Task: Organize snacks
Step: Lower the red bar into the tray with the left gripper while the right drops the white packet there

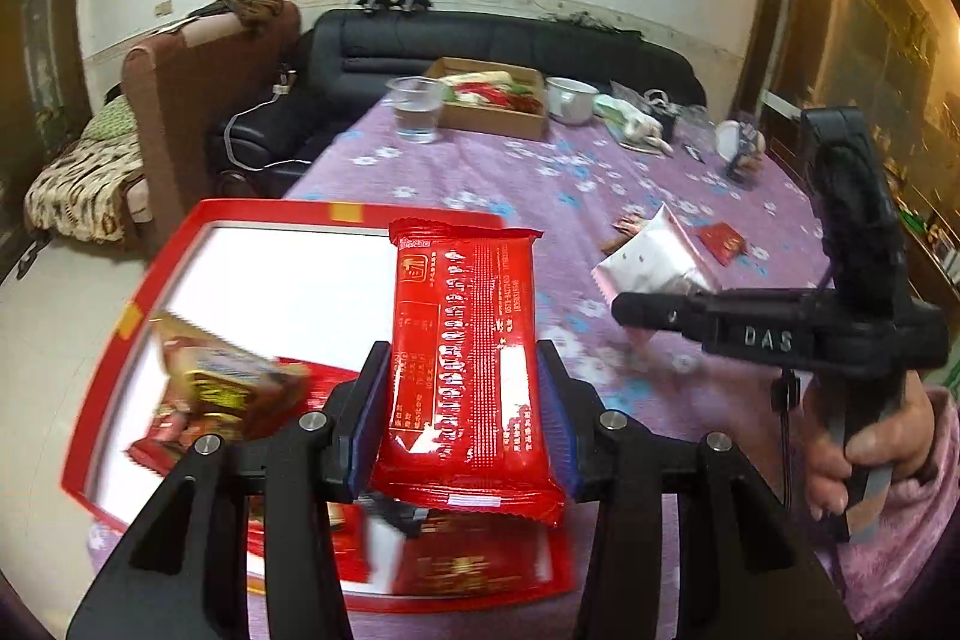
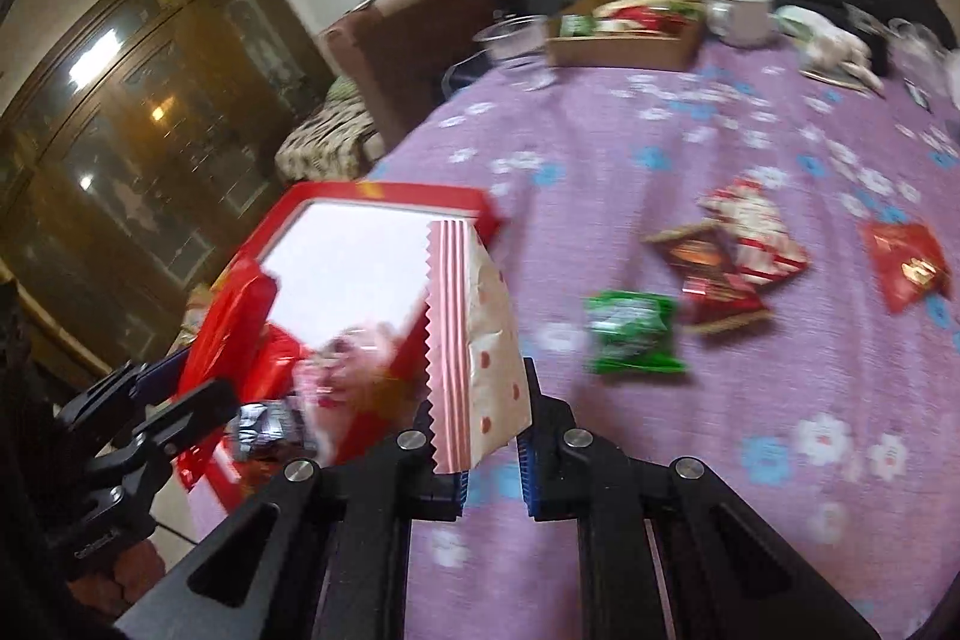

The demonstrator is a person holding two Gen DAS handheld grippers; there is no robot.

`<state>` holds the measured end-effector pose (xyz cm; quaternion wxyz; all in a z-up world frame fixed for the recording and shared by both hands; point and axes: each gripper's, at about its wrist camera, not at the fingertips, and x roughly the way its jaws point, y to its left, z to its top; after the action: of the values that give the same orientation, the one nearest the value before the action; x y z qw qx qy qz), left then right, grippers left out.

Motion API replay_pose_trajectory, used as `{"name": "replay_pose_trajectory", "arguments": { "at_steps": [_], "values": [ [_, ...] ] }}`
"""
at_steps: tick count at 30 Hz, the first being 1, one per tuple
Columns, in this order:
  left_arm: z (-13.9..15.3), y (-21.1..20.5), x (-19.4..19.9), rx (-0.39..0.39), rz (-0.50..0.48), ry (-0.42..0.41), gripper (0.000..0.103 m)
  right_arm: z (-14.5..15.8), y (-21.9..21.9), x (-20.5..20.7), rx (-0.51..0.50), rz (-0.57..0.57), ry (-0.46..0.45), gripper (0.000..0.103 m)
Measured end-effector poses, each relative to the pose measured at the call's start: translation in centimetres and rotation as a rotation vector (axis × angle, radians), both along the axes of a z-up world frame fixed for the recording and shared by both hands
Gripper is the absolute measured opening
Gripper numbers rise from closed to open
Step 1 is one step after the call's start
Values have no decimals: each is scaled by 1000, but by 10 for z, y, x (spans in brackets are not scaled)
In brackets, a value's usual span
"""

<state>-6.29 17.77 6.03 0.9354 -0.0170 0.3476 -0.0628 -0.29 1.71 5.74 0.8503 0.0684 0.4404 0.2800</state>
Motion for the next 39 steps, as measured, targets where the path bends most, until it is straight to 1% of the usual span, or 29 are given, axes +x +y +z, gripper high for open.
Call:
{"name": "replay_pose_trajectory", "arguments": {
  "at_steps": [5, 8, 13, 17, 19, 21, 23, 25, 26, 27, 28, 31, 33, 36, 39],
  "values": [
    [-3, 26, -1, -10, 55, 0, 44, 1, 53, -3, -2, 86, 3, 12],
    [-6, 39, -2, -14, 81, 1, 44, -2, 78, -4, 2, 119, 13, 12],
    [-10, 53, -2, -19, 106, 7, 44, -9, 108, -5, 5, 160, 26, 12],
    [-10, 56, -1, -18, 114, 4, 44, -15, 118, -4, 22, 176, 33, 13],
    [-11, 57, 0, -18, 123, 2, 44, -17, 117, -6, 34, 183, 24, 17],
    [-12, 57, 3, -10, 136, 4, 45, -18, 116, -7, 49, 180, 17, 17],
    [-13, 58, 4, -5, 159, 4, 45, -19, 112, -5, 77, 171, 21, 24],
    [-14, 60, 6, 4, 182, 6, 47, -14, 103, -5, 114, 145, -3, 40],
    [-14, 61, 6, 9, 195, 3, 48, -12, 99, -4, 136, 136, -12, 44],
    [-14, 62, 7, 17, 213, -1, 52, -10, 95, -2, 153, 131, -16, 51],
    [-13, 63, 7, 20, 224, -6, 61, -6, 88, -2, 186, 117, -28, 56],
    [-10, 63, 4, 17, 241, -33, 70, 0, 75, 2, 224, 81, -58, 60],
    [-7, 60, 3, 27, 244, -44, 76, 1, 65, 5, 238, 49, -61, 63],
    [-6, 54, 2, 37, 225, -50, 77, -2, 53, 14, 252, 2, -32, 63],
    [-7, 42, 4, 46, 180, -39, 77, -4, 39, 20, 248, -47, -14, 63]
  ]
}}
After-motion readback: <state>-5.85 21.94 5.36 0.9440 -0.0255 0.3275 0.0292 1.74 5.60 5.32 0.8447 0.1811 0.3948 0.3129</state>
